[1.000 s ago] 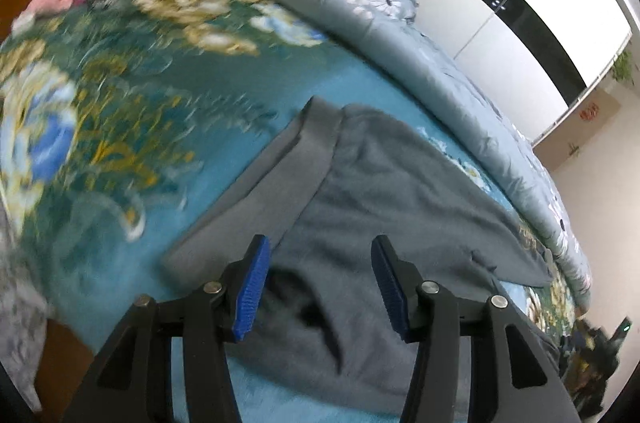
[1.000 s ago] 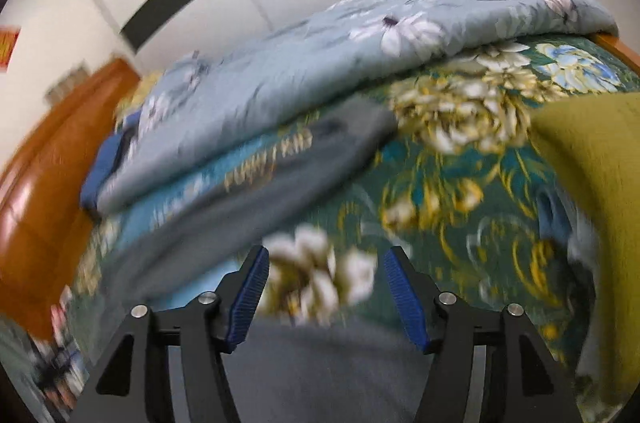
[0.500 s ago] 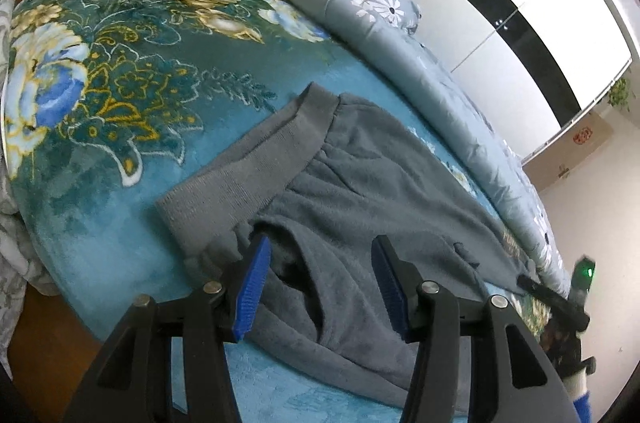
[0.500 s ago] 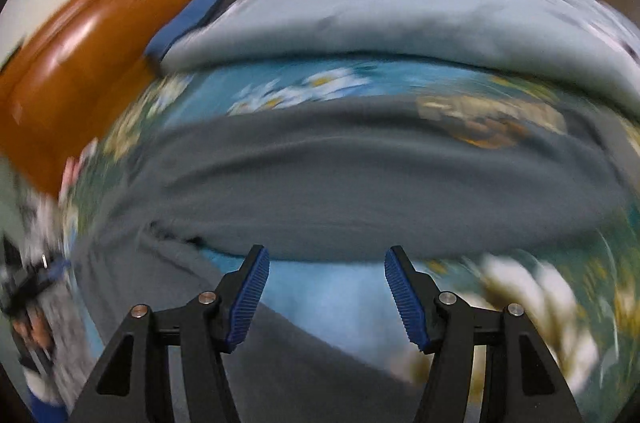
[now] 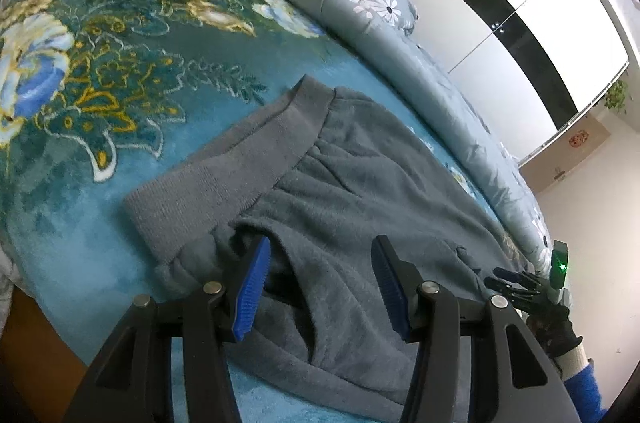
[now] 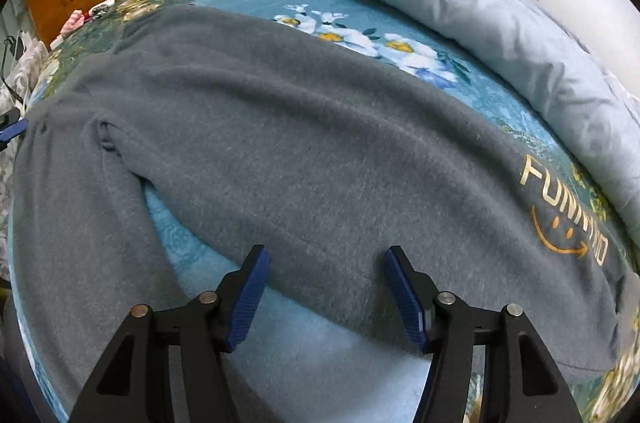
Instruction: Fold clothes
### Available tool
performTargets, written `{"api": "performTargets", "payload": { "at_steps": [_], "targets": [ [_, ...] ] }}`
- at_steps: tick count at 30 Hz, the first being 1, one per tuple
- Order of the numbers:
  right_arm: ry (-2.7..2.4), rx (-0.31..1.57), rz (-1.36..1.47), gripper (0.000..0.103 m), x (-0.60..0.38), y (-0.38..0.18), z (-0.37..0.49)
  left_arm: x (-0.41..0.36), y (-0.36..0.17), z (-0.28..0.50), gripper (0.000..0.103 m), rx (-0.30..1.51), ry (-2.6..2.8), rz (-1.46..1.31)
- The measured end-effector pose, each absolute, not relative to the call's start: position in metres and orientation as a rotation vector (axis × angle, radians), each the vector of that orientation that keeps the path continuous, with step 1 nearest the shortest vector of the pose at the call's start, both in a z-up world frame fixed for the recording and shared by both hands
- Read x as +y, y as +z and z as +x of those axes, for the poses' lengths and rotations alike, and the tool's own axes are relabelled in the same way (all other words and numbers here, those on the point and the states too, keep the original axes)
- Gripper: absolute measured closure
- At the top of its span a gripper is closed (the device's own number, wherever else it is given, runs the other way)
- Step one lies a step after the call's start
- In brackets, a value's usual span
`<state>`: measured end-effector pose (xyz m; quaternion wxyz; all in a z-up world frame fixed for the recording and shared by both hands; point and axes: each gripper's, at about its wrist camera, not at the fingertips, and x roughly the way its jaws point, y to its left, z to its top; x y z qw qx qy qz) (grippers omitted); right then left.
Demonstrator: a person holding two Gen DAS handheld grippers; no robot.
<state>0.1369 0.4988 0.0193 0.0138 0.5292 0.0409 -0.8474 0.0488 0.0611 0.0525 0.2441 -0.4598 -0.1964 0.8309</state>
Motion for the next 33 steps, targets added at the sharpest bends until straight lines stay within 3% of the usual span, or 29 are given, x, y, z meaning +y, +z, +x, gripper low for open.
{"api": "performTargets", "payload": {
  "at_steps": [3, 7, 14, 23, 27, 33],
  "targets": [
    [-2.637, 0.127, 1.642, 0.081, 0.494, 0.022, 0.135, 0.060, 0.051, 0.049, 0.049, -0.542, 2.269, -1.250],
    [-2.639, 0.159, 1.652, 0.095, 0.489, 0.025, 0.132, 0.059, 0.050, 0.050, 0.049, -0.543, 2.255, -1.246],
    [-2.674, 0.151, 1.580, 0.097, 0.482, 0.045, 0.153, 0.046, 0.048, 0.052, 0.049, -0.577, 2.256, -1.245],
    [-2.672, 0.095, 1.638, 0.097, 0.477, 0.031, 0.163, 0.034, 0.050, 0.052, 0.049, -0.603, 2.269, -1.256],
    [-2.730, 0.075, 1.598, 0.091, 0.476, 0.045, 0.169, 0.022, 0.055, 0.057, 0.049, -0.625, 2.318, -1.258],
    [-2.933, -0.131, 1.449, 0.091, 0.471, 0.091, 0.233, 0.002, 0.046, 0.070, 0.049, -0.642, 2.362, -1.309]
  ]
}}
